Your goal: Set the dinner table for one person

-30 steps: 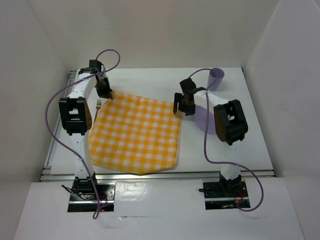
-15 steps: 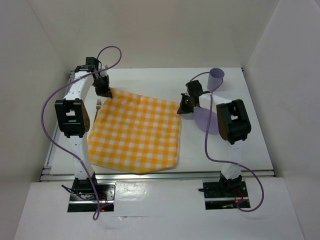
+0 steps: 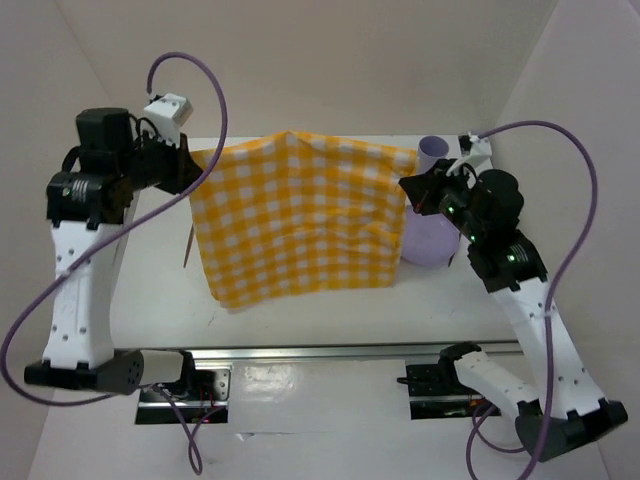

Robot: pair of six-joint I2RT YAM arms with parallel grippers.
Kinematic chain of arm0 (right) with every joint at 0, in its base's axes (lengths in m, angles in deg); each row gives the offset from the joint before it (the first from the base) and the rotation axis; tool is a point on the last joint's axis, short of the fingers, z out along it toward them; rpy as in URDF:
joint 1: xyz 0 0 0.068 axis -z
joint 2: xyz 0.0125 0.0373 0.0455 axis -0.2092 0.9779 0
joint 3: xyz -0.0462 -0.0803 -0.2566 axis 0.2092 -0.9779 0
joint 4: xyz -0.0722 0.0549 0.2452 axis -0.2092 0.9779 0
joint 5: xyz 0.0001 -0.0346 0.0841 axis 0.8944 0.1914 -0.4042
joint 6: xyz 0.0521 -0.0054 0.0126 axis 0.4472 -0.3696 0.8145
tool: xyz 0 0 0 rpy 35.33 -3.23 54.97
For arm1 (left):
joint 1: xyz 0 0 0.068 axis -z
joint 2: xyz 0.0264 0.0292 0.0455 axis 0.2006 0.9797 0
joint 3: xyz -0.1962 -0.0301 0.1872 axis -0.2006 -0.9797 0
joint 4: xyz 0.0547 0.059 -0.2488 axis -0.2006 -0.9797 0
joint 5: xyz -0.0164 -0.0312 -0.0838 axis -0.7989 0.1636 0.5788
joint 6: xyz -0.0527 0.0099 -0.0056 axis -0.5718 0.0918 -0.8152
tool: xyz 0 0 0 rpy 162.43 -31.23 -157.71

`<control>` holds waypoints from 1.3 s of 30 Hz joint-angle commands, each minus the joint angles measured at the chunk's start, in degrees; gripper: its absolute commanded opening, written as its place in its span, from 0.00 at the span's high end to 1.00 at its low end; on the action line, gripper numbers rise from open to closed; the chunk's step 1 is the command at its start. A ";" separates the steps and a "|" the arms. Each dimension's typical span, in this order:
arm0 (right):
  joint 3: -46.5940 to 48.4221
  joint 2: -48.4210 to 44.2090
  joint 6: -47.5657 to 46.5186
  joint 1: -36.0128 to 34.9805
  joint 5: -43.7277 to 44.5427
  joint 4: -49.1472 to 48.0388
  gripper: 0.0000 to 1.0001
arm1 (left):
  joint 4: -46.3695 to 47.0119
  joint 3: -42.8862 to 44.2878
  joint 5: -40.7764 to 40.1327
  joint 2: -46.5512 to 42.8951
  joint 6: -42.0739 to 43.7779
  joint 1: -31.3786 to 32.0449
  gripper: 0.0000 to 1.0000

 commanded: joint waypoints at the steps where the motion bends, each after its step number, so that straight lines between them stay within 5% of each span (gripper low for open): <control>1: 1.63 -2.08 -1.60 -0.29 1.23 6.63 1.00 | -5.74 -2.46 1.10 -2.47 2.40 0.50 1.00; 12: 10.95 -6.57 -1.07 -0.29 3.08 13.49 1.00 | -10.67 2.29 3.48 -4.77 -1.98 1.03 1.00; 18: 8.67 0.45 -0.54 -0.29 2.11 8.67 1.00 | -6.20 2.29 1.73 1.55 -3.84 1.03 1.00; 30: 12.97 33.57 -0.54 1.72 3.43 -6.98 1.00 | 5.06 10.18 -3.81 29.84 -7.53 1.03 1.00; 39: 26.32 58.43 -0.54 5.24 2.90 -9.18 1.00 | 10.34 19.77 -10.49 51.28 -8.05 1.03 1.00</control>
